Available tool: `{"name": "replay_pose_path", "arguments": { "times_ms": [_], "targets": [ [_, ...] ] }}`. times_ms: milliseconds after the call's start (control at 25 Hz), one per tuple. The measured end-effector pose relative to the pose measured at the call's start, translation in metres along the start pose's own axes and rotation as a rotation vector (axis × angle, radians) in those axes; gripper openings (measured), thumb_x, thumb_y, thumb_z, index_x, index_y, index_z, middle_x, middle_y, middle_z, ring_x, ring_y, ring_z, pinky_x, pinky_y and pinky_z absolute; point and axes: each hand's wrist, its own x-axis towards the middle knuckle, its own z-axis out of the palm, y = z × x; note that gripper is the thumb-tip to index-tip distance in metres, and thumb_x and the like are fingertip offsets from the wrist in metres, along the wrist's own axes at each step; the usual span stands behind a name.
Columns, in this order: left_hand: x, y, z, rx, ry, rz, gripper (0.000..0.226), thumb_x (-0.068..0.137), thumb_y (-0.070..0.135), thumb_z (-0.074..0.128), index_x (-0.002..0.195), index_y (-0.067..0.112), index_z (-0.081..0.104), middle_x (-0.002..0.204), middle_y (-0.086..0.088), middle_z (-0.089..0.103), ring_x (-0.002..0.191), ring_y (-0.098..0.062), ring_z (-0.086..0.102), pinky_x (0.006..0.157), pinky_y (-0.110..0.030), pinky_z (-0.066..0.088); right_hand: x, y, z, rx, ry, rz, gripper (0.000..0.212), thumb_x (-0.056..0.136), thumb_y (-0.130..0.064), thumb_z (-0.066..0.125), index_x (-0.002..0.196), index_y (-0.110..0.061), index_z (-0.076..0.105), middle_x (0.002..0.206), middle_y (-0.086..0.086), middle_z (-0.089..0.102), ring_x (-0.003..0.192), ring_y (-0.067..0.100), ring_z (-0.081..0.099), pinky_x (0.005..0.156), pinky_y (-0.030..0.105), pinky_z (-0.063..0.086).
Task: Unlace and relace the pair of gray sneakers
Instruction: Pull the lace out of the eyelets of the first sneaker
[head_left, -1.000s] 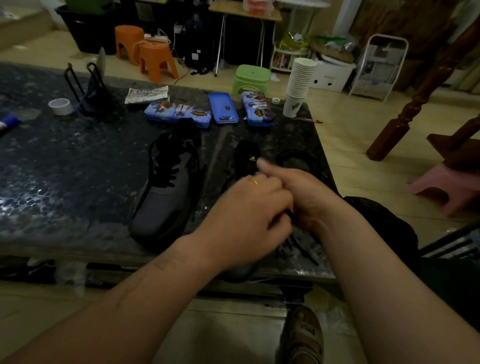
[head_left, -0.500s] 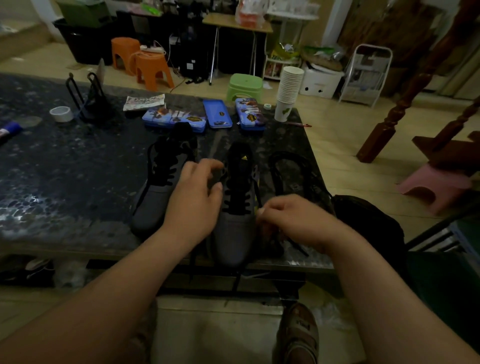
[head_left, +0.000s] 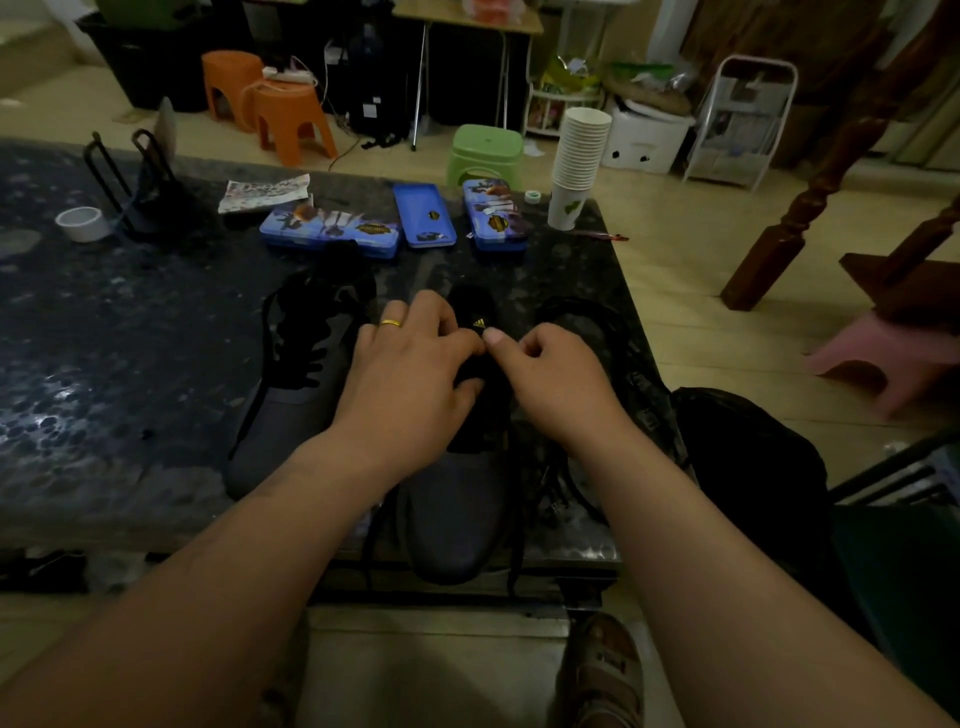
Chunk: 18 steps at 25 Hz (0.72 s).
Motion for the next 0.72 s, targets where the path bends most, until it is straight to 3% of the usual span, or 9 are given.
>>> {"name": "replay_pose_path", "arguments": {
  "times_ms": [160, 280, 400, 640, 720],
  "targets": [
    [0.003, -0.004, 0.001, -0.019, -0.028, 0.022, 0.032, 0.090, 0.046, 0.070, 0.121, 0.039, 0.068, 0.112, 0.007, 0.040, 0.105, -0.023, 0.042, 0.082, -0.038, 0.033, 0.012, 0.002, -0.004, -0.036, -0.040, -0.027, 0.032, 0.097, -0.041, 0.057, 0.080, -0.015, 0.066, 0.076, -0.001, 0.066, 0.073, 0.016, 0.063, 0.061, 0.033, 0.048],
    [0.004, -0.003, 0.000, -0.032, -0.089, 0.027, 0.029, 0.095, 0.050, 0.062, 0.124, 0.046, 0.067, 0.108, 0.011, 0.033, 0.106, -0.020, 0.040, 0.083, -0.037, 0.028, 0.013, 0.009, -0.012, 0.192, -0.095, 0.038, 0.027, 0.096, -0.024, 0.058, 0.080, -0.006, 0.069, 0.072, 0.000, 0.065, 0.065, 0.010, 0.058, 0.058, 0.026, 0.043],
    [0.007, -0.001, -0.001, -0.086, -0.152, -0.014, 0.027, 0.097, 0.049, 0.060, 0.123, 0.049, 0.065, 0.107, 0.013, 0.028, 0.108, -0.017, 0.037, 0.087, -0.036, 0.026, 0.013, 0.018, -0.016, 0.294, -0.130, 0.061, 0.022, 0.096, -0.022, 0.062, 0.079, -0.014, 0.073, 0.069, -0.006, 0.066, 0.064, 0.006, 0.058, 0.063, 0.027, 0.044],
    [0.010, 0.003, 0.001, -0.305, -0.197, -0.126, 0.005, 0.089, 0.041, 0.069, 0.090, 0.039, 0.066, 0.107, 0.015, 0.038, 0.106, -0.012, 0.037, 0.091, -0.033, 0.024, 0.014, 0.020, -0.010, 0.267, -0.100, 0.042, 0.022, 0.094, -0.028, 0.064, 0.088, -0.009, 0.075, 0.090, 0.011, 0.076, 0.077, 0.016, 0.063, 0.072, 0.034, 0.048],
    [0.012, -0.002, -0.004, -0.463, -0.276, -0.172, 0.013, 0.083, 0.041, 0.068, 0.077, 0.032, 0.063, 0.108, 0.017, 0.044, 0.107, -0.009, 0.039, 0.095, -0.033, 0.026, 0.014, 0.020, -0.010, 0.259, -0.088, 0.045, 0.022, 0.094, -0.027, 0.064, 0.088, -0.009, 0.075, 0.092, 0.014, 0.075, 0.077, 0.017, 0.063, 0.072, 0.034, 0.048]
  ]
}}
